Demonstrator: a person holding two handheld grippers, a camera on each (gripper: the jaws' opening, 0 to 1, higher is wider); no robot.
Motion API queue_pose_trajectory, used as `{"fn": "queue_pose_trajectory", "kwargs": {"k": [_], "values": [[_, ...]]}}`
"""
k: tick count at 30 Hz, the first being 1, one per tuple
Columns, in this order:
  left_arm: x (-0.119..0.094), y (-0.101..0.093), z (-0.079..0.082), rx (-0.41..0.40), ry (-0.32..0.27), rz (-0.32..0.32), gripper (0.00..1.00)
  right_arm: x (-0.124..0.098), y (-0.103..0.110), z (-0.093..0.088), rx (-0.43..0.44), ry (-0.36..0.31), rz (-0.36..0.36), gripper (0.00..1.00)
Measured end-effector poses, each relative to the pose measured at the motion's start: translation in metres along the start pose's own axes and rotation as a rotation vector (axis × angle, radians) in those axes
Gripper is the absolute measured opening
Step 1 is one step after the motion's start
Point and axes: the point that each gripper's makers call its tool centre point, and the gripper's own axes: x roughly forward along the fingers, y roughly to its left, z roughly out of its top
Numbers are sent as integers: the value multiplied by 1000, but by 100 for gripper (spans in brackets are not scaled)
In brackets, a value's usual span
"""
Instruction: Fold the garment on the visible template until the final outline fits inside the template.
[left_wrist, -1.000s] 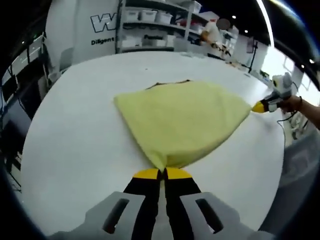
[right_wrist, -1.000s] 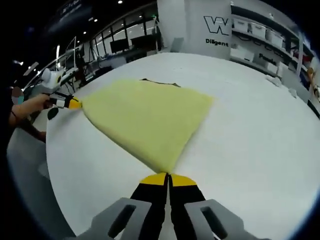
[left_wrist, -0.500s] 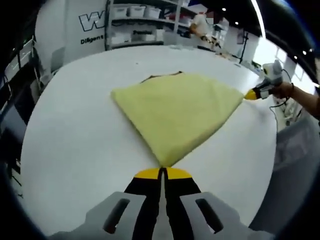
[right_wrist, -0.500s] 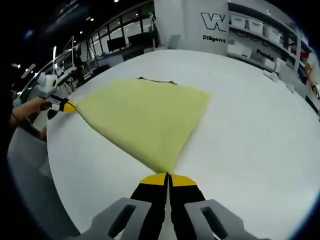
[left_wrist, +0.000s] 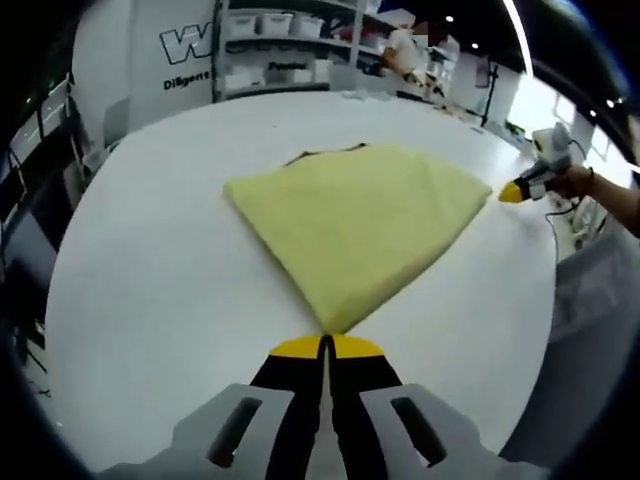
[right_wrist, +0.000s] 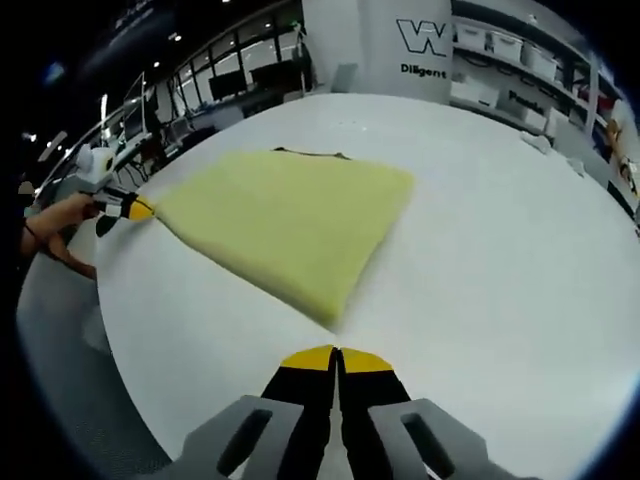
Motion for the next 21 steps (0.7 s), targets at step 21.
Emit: {"fn": "queue_pose_trajectory", "kwargs": {"k": [21], "values": [[-6, 6, 15, -278, -18, 90, 37, 18, 8, 33, 356, -131, 33, 18]]}}
